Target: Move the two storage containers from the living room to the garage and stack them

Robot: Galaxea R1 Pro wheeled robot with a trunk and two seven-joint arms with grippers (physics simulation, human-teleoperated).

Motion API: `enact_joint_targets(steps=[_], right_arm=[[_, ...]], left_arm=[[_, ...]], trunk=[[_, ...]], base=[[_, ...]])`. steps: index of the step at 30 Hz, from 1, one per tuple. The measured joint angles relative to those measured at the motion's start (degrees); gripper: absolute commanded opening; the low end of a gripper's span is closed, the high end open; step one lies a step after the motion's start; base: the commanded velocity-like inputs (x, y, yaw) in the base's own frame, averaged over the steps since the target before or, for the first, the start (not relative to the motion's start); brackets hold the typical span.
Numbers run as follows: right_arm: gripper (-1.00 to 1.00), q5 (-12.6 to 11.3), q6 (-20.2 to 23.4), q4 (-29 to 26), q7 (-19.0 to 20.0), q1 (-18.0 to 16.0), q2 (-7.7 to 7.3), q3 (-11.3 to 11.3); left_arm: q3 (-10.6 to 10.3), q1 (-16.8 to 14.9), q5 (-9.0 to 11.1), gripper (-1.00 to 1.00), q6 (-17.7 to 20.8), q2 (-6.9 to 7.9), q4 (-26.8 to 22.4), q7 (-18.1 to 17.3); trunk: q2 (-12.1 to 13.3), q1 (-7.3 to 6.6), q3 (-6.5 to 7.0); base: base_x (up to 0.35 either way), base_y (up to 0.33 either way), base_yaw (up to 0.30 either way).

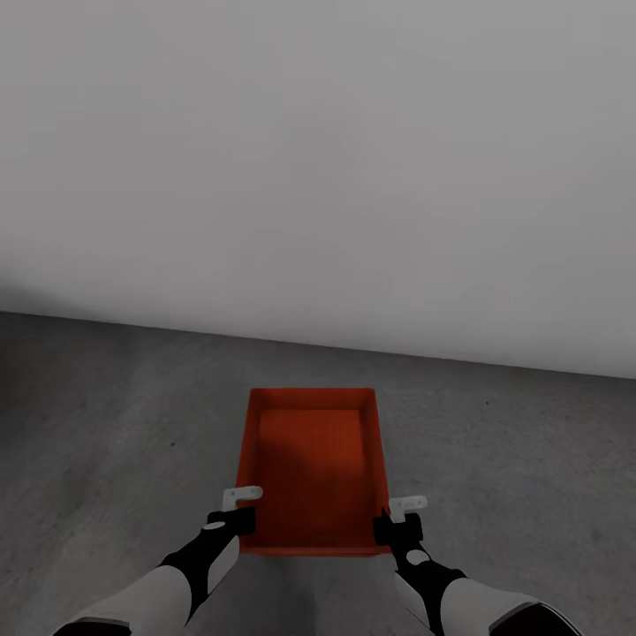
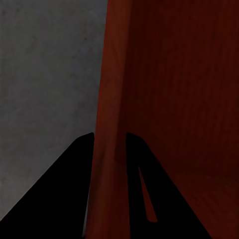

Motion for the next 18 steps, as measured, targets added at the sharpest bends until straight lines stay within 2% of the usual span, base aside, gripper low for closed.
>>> enact_joint_targets(steps=[7,18], right_arm=[[-1.0,-0.1,-0.1,0.0,0.0,0.0,0.0,0.0],[-1.0,-0.1,-0.2,0.0,0.0,0.0,0.0,0.0]], left_arm=[[-0.1,0.0,0.0,-1.0,0.0,0.01,-0.1,0.0],[-0.1,0.0,0.0,-1.0,0.0,0.01,-0.2,0.0]], trunk=[[0.0,0.01,0.0],[0.0,0.0,0.0]], base=[[-0.096,0.0,0.0],[-0.008,0.0,0.0]])
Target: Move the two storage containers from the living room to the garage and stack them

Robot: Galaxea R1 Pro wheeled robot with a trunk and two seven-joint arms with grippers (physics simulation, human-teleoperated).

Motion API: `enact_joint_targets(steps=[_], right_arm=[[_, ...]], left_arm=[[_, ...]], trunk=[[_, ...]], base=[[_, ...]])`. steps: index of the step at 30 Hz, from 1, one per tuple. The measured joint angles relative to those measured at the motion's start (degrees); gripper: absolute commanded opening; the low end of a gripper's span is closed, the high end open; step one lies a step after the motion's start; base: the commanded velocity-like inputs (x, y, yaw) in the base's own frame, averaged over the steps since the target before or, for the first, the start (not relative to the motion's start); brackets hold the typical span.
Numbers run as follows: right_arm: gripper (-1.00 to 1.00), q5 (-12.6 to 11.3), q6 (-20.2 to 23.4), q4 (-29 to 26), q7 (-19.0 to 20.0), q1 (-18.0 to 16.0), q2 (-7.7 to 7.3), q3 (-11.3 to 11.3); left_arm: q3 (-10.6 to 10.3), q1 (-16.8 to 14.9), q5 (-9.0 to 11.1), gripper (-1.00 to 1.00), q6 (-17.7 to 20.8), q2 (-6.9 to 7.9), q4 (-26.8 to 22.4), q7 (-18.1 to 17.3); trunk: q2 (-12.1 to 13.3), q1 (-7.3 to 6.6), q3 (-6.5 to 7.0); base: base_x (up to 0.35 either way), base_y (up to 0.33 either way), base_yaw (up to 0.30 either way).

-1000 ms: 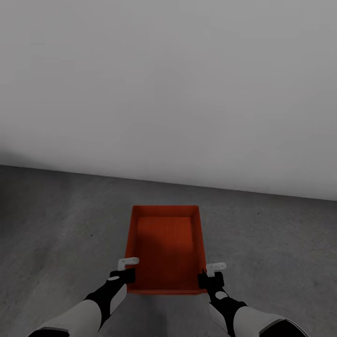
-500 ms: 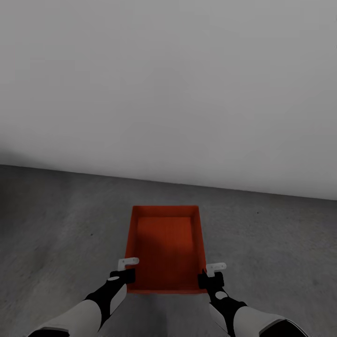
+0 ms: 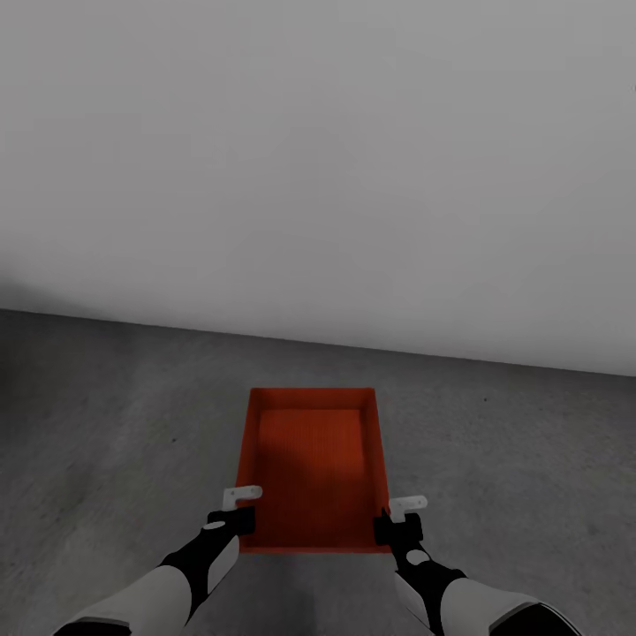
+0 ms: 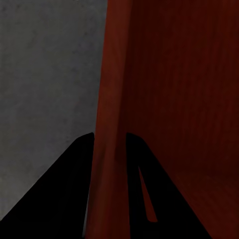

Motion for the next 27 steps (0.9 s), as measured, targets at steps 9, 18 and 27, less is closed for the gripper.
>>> enact_joint_targets(steps=[9,18,27], right_arm=[[-1.0,0.0,0.1,0.0,0.0,0.0,0.0,0.0],[-1.0,0.0,0.0,0.0,0.0,0.0,0.0,0.0],[-1.0,-0.1,0.0,0.0,0.0,0.0,0.0,0.0]], left_arm=[[0.0,0.0,0.0,-1.0,0.0,0.0,0.0,0.0],[-0.1,0.0,0.1,-1.0,0.0,0.01,0.0,0.0],[-0.1,0.0,0.1,-1.0,0.0,0.0,0.0,0.0]], trunk=[[-1.2,0.65,-0.53],[-4.8,2.63,-2.15],[-6.0,3.3,-2.69]], base=[[0.0,0.0,0.0],[0.0,0.0,0.0],[0.0,0.0,0.0]])
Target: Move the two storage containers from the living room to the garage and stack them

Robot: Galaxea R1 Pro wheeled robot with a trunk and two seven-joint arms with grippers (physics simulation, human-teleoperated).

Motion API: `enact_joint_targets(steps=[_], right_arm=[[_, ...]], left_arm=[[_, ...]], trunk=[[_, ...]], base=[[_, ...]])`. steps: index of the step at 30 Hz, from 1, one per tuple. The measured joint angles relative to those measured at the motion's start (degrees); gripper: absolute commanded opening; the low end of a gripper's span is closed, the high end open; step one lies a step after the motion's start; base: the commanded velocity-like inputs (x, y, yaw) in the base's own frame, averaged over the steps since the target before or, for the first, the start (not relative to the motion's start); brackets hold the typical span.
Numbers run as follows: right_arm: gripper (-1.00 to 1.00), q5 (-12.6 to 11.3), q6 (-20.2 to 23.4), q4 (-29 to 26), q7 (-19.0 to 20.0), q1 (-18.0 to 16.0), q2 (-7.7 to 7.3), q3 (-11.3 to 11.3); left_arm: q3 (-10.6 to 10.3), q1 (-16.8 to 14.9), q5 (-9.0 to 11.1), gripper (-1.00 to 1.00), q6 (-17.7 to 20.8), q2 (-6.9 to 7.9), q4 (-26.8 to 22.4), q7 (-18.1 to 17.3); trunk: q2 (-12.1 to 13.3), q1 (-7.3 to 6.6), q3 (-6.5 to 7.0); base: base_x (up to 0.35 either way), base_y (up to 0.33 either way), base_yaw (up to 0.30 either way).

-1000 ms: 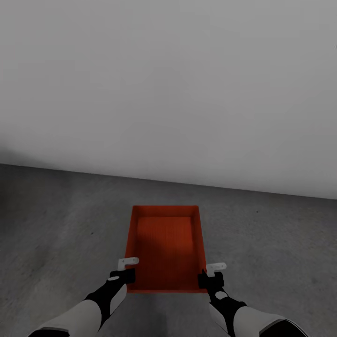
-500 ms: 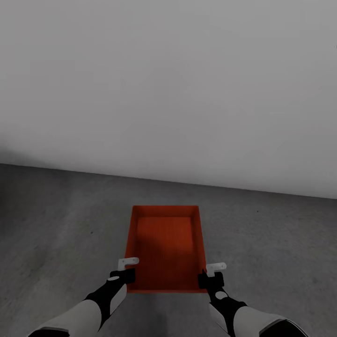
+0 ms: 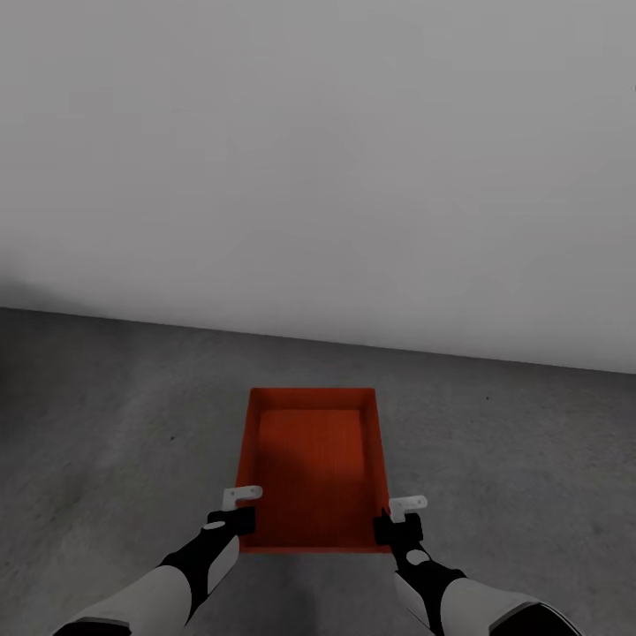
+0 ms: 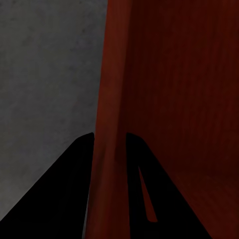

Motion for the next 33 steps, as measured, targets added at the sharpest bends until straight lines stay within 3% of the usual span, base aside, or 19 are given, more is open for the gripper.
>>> enact_joint_targets(steps=[33], right_arm=[[-1.0,0.0,0.0,0.0,0.0,0.0,0.0,0.0]], left_arm=[[0.0,0.0,0.0,-1.0,0.0,-0.01,0.0,0.0]], trunk=[[0.0,0.0,0.0]], base=[[0.0,-0.038,0.0]])
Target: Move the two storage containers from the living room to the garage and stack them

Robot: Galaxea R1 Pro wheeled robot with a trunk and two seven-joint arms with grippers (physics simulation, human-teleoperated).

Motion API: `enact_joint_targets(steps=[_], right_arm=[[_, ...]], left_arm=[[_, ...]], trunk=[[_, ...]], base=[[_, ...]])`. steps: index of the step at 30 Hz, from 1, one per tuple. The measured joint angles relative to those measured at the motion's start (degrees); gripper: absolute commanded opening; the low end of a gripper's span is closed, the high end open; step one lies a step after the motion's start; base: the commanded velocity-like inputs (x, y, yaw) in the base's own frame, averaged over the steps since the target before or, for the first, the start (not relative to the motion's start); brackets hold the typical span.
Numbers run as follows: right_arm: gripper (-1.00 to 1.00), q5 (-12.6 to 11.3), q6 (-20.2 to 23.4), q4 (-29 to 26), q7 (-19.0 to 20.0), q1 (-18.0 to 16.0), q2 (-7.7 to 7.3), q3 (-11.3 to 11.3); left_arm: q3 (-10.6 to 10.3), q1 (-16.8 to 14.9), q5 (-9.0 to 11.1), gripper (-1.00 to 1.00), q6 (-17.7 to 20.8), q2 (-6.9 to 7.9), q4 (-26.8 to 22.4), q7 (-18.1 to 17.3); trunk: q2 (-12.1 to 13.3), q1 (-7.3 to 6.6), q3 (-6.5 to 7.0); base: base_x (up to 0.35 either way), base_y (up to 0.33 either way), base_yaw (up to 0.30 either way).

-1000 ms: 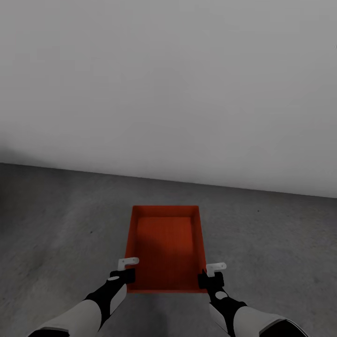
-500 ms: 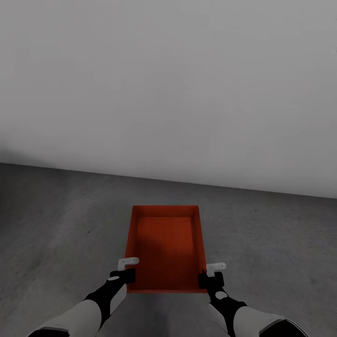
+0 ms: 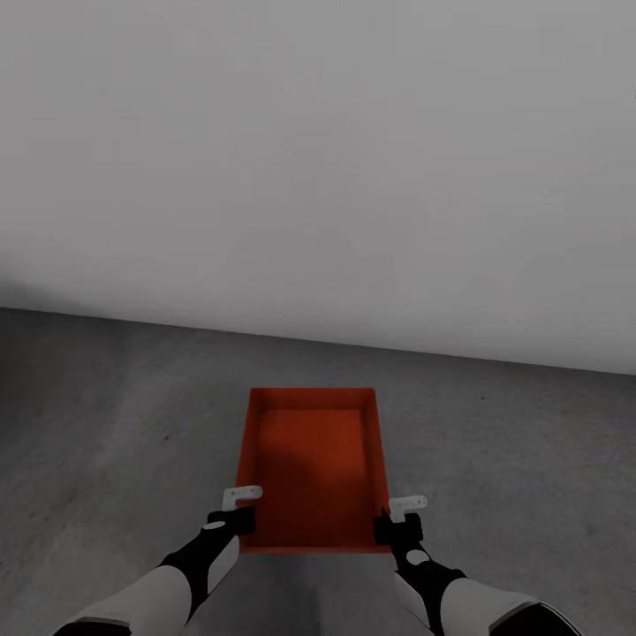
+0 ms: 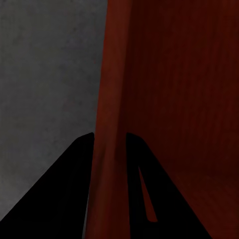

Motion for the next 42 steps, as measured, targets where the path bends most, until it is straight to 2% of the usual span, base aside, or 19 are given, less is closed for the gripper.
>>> enact_joint_targets(steps=[11,27,42], right_arm=[[-1.0,0.1,0.0,0.0,0.0,0.0,0.0,0.0],[-1.0,0.1,0.1,0.0,0.0,0.0,0.0,0.0],[-1.0,-0.1,-0.1,0.0,0.0,0.0,0.0,0.0]], left_arm=[[-0.1,0.0,0.1,-1.0,0.0,0.01,0.0,0.0],[-0.1,0.0,0.1,-1.0,0.0,0.01,0.0,0.0],[-0.1,0.0,0.1,-1.0,0.0,0.02,-0.1,0.0]], trunk=[[0.0,0.0,0.0],[-6.4,3.51,-2.87],[-6.4,3.51,-2.87]], base=[[0.0,0.0,0.0],[0.0,0.0,0.0],[0.0,0.0,0.0]])
